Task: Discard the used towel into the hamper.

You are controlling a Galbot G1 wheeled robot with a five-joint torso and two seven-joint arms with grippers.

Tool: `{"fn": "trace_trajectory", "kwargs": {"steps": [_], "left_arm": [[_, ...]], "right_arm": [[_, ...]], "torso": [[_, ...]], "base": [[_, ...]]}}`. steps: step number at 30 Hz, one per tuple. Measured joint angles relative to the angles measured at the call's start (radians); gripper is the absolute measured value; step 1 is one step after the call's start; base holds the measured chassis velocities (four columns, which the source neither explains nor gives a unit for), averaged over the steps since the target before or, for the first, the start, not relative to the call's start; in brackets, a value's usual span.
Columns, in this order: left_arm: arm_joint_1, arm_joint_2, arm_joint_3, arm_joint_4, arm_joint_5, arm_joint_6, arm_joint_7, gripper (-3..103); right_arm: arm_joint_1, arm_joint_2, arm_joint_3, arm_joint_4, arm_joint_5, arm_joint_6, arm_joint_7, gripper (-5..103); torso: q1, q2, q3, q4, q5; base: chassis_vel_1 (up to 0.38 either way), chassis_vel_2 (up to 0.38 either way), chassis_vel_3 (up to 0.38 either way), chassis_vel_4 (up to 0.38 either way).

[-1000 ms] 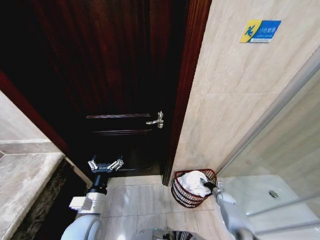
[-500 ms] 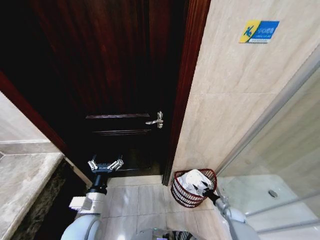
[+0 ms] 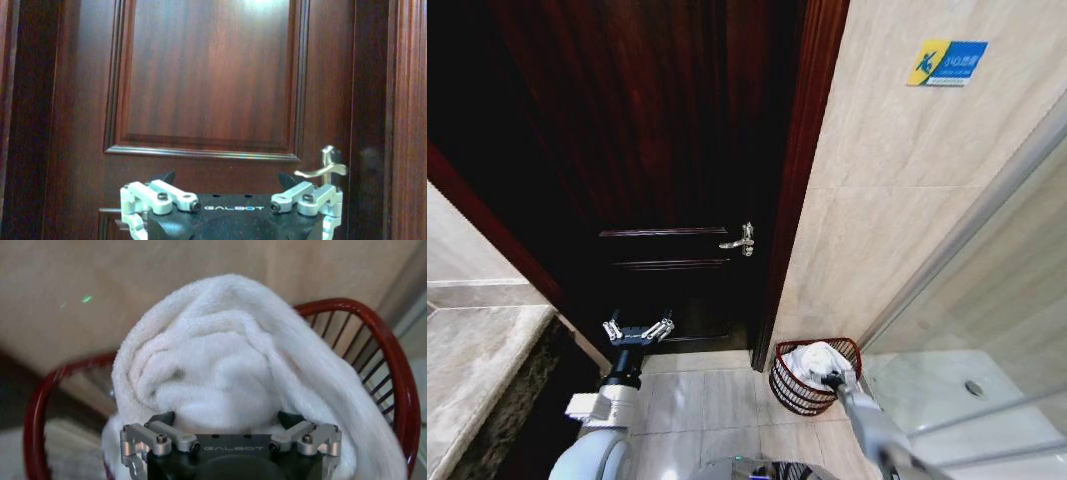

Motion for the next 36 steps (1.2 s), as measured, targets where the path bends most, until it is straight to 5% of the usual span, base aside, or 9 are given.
{"fn": "trace_trajectory", "kwargs": {"steps": [6,18,20,26,32,36], "left_arm": [[0.000,0.000,0.000,0.000,0.000,0.000,0.000,100],[0.000,0.000,0.000,0.000,0.000,0.000,0.000,100],[0.000,0.000,0.000,0.000,0.000,0.000,0.000,100],[0.000,0.000,0.000,0.000,0.000,0.000,0.000,100],[0.000,0.000,0.000,0.000,0.000,0.000,0.000,100],[0.000,0.000,0.000,0.000,0.000,0.000,0.000,100]], "right_arm": [[0.028,0.005,0.008,-0.045,-0.030,-0.107,-0.031,100],[-0.049,0.037,0.005,0.054,-0.052,-0.095,-0.045,100],[-0.069,0.034,-0.004,0.090,-0.058,-0.076,-0.056,100],[-0.186,0.012,-0.015,0.220,-0.170,0.228,-0.161,100],[-0.323,-0.026,-0.012,0.440,-0.048,0.307,-0.355,100],[-0.293,-0.051,-0.010,0.409,0.001,0.324,-0.383,100]], "torso": [[0.000,0.000,0.000,-0.0007,0.0003],[0.000,0.000,0.000,-0.0002,0.0011],[0.000,0.000,0.000,-0.0002,0.0009],[-0.012,-0.024,-0.012,-0.0005,0.0013],[-0.030,-0.064,-0.034,-0.0008,0.0007],[-0.040,-0.086,-0.046,-0.0008,0.0012]], "base": [[0.000,0.000,0.000,0.000],[0.000,0.000,0.000,0.000],[0.000,0.000,0.000,0.000],[0.000,0.000,0.000,0.000],[0.000,0.000,0.000,0.000],[0.000,0.000,0.000,0.000]]}}
